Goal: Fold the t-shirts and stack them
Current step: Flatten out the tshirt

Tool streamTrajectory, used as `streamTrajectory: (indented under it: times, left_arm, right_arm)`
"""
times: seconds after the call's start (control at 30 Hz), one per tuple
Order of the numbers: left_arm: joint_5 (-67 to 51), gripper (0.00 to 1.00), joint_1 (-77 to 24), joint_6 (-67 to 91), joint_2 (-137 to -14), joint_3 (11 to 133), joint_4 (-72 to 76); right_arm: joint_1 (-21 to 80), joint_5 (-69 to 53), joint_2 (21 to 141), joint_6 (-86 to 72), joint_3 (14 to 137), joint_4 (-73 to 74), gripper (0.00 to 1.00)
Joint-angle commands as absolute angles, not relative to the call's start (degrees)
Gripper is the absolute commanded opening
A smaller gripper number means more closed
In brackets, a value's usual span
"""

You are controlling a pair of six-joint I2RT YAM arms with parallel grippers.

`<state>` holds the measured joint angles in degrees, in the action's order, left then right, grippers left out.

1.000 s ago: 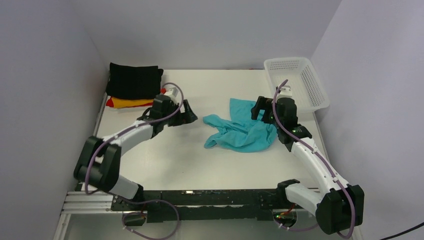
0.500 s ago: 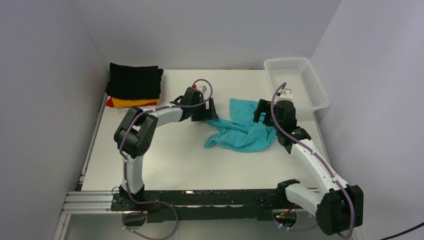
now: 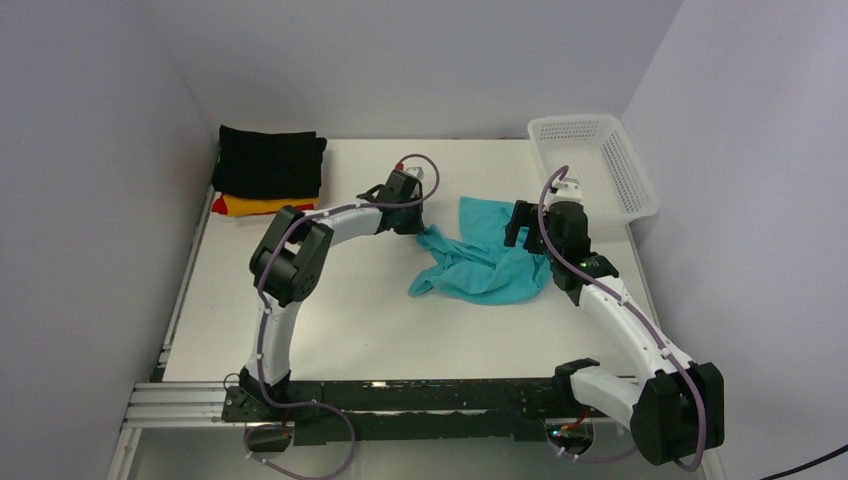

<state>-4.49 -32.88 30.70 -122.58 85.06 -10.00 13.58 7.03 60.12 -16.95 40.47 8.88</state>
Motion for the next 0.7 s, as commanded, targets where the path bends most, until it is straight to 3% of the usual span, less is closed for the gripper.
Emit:
streamTrajectory:
  times: [0.0,0.2,0.33,0.67]
  left_arm:
    - [1.49,0.0,-33.24,28.71,-115.85,76.49,-10.85]
    - [10.69,0.0,-33.27,30.87,-99.39,57.23,-8.74]
    - [13.1,0.0,-33.25,33.88,-91.44,47.97,-7.31]
    - [14.35,0.0,-33.28,37.28,-85.1,43.69,-7.8]
  right_arm:
    - [13.61,6.43,62.88,-16.53,42.59,6.13,1.0]
    - [19.1,7.77,73.65,-15.9,49.91,6.1,1.0]
    - [24.78,9.35,87.05,-16.45,59.56,6.42,1.0]
    - [29.66,21.56,119.43,-20.9,90.09,17.18,0.99]
